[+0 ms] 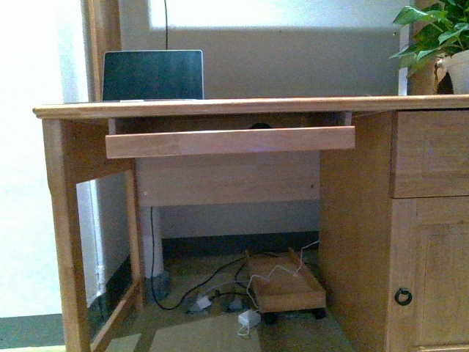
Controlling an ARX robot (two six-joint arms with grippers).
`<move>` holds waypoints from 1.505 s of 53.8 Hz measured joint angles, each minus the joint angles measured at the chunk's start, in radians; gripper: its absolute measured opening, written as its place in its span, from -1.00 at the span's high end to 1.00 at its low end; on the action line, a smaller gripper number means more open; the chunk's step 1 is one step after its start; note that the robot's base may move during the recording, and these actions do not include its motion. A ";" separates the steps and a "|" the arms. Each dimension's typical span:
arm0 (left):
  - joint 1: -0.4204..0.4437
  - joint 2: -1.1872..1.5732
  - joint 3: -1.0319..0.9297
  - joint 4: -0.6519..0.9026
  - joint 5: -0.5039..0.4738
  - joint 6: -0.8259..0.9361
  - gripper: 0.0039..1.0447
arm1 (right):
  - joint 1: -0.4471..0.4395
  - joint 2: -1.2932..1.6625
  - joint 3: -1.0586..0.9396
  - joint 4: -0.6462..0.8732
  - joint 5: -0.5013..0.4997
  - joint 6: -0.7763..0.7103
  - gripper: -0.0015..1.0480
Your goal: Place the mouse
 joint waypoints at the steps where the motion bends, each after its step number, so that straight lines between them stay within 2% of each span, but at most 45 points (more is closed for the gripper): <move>1: 0.000 0.000 0.000 0.000 0.000 0.000 -0.86 | 0.000 0.000 0.000 0.000 0.000 0.000 -0.86; 81: 0.000 0.000 0.000 0.000 0.000 0.000 -0.86 | 0.000 0.000 0.000 0.000 0.000 0.000 -0.86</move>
